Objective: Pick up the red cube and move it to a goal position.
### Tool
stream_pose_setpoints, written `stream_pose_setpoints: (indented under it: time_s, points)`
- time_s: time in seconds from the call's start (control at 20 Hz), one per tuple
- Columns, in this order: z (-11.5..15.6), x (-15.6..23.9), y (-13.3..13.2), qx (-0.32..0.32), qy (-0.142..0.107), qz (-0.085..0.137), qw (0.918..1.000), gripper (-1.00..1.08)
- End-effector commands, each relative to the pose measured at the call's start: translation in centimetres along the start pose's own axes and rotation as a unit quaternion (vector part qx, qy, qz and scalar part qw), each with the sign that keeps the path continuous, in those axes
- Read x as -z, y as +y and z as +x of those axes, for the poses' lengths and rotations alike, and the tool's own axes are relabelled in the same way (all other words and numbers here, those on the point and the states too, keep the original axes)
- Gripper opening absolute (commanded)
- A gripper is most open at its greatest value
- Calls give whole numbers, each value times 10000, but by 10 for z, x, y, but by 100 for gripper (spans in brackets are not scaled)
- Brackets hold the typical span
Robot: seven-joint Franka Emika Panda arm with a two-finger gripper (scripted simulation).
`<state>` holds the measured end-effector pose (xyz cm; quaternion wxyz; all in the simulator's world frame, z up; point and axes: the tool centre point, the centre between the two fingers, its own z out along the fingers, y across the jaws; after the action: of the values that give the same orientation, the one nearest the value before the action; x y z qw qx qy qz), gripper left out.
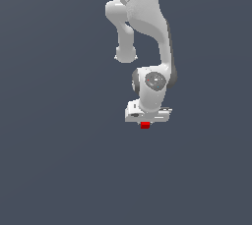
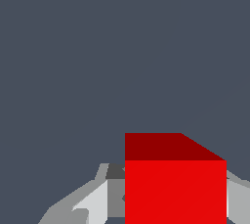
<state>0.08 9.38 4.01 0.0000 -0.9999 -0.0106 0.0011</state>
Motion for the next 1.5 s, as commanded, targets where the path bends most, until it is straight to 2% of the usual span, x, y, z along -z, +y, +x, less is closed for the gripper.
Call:
stream_pose_setpoints:
  time_s: [0.0, 0.35, 1.45]
  points:
    - [2, 14, 0, 0, 10, 1, 10000, -100]
    - [9, 74, 0, 0, 10, 1, 10000, -100]
    - [42, 310, -1, 0, 10, 1, 10000, -100]
